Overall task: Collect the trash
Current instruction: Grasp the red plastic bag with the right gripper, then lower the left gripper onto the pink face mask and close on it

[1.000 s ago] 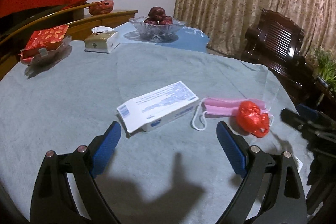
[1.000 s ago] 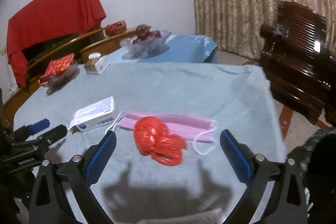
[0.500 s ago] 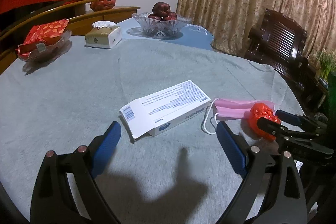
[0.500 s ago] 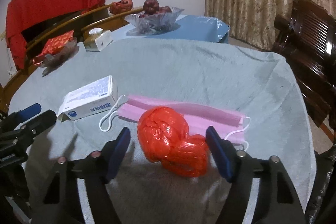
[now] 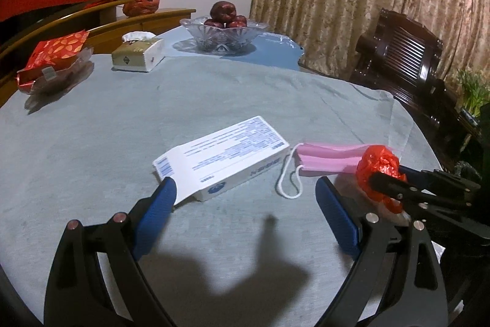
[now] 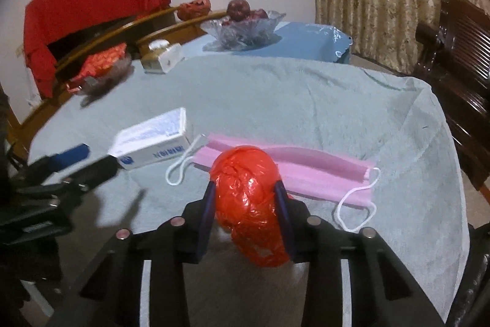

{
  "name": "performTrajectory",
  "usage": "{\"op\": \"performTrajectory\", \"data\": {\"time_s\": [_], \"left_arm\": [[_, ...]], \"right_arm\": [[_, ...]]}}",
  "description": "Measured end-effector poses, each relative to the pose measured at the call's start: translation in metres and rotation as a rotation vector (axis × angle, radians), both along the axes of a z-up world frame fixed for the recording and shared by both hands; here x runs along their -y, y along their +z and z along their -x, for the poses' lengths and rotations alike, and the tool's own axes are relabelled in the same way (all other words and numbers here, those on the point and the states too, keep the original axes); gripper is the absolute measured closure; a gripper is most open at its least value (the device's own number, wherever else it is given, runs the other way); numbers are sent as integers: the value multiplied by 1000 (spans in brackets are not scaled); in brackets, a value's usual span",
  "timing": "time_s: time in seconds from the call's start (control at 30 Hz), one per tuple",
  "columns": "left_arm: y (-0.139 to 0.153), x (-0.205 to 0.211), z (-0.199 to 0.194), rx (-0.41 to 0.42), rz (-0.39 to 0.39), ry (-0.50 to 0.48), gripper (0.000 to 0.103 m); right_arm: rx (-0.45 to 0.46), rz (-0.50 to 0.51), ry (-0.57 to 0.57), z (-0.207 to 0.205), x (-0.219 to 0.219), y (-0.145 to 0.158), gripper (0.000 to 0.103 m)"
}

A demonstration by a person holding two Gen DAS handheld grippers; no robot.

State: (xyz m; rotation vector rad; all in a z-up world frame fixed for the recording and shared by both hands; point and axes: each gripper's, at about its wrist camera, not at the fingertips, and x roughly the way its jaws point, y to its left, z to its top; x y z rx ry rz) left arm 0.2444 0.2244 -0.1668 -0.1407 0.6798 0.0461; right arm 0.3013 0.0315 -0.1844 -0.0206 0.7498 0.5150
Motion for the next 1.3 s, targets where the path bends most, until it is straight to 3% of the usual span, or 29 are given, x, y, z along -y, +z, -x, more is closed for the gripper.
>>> {"op": "performTrajectory", "data": {"time_s": [0.37,0.83,1.07,1.3], "left_arm": [[3,38,-17,13,5,-63,14],[-3,98,-64,11,-1,-167,14],[-18,110,-92,-34,3,-203,14],[-32,113,-105,-101,55,-239,42]], "right_arm": [[38,9,-89,4,46,17,66],[32,17,-199,-20,97,11,66],[24,-9,-218,-29,108,7,66],[6,-18,-222,-32,111,-2,66]]}}
